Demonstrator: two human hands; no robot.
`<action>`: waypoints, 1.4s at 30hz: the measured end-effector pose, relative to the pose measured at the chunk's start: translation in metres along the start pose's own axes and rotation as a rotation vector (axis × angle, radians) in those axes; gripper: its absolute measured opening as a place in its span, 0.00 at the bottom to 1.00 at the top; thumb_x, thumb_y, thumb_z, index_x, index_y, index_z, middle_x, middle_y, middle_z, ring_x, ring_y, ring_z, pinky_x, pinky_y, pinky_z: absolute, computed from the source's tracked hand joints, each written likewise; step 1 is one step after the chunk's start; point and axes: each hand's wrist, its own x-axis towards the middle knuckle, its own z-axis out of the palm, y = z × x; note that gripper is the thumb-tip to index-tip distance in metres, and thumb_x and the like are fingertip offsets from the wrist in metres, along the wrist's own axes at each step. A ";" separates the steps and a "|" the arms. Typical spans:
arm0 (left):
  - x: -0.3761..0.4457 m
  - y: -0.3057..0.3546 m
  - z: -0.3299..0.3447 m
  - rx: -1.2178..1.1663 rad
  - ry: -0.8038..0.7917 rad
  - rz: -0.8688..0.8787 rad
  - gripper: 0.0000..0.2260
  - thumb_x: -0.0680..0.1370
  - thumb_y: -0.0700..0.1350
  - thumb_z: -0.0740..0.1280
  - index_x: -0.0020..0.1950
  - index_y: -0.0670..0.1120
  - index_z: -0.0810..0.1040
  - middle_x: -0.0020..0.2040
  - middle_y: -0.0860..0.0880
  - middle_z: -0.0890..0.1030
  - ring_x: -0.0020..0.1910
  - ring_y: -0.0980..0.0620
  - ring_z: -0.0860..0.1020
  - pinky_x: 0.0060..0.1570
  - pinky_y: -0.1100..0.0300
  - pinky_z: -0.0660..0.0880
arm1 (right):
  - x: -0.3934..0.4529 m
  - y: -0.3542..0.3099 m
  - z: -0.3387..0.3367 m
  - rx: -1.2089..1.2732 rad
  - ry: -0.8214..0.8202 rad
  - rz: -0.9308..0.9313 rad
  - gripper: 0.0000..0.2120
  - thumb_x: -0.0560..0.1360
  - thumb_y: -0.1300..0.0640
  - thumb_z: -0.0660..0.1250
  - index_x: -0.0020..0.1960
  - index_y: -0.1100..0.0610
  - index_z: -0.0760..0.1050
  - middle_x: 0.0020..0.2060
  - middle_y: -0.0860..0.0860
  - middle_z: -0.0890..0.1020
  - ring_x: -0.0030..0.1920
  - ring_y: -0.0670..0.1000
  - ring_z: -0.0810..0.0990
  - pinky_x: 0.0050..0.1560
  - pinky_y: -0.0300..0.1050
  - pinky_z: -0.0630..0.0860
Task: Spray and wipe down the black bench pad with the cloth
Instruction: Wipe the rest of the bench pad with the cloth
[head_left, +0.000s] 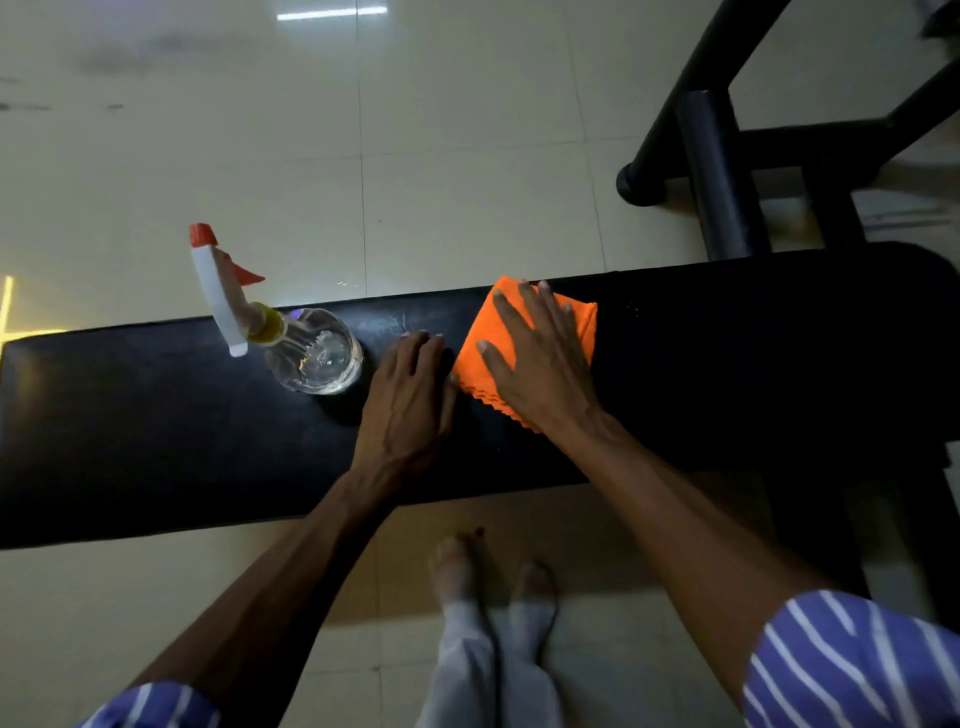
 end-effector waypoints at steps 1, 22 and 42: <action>0.004 -0.002 0.002 0.000 0.005 0.012 0.20 0.84 0.45 0.64 0.72 0.36 0.71 0.71 0.36 0.74 0.72 0.35 0.71 0.74 0.44 0.66 | 0.002 0.001 0.013 -0.073 -0.010 -0.010 0.32 0.84 0.42 0.59 0.84 0.52 0.57 0.85 0.57 0.55 0.85 0.60 0.49 0.84 0.61 0.45; 0.008 -0.035 0.014 0.014 -0.036 0.043 0.30 0.85 0.58 0.57 0.83 0.44 0.58 0.85 0.45 0.54 0.85 0.47 0.48 0.83 0.46 0.48 | 0.061 0.046 0.011 -0.247 0.051 0.048 0.28 0.86 0.42 0.51 0.84 0.46 0.57 0.85 0.55 0.55 0.85 0.58 0.50 0.84 0.60 0.45; 0.036 -0.023 0.020 0.003 -0.060 0.126 0.29 0.86 0.56 0.57 0.83 0.45 0.59 0.85 0.45 0.54 0.85 0.44 0.48 0.83 0.44 0.48 | -0.013 0.043 0.027 -0.319 0.127 -0.037 0.28 0.87 0.46 0.48 0.85 0.48 0.50 0.86 0.52 0.50 0.86 0.56 0.47 0.85 0.59 0.48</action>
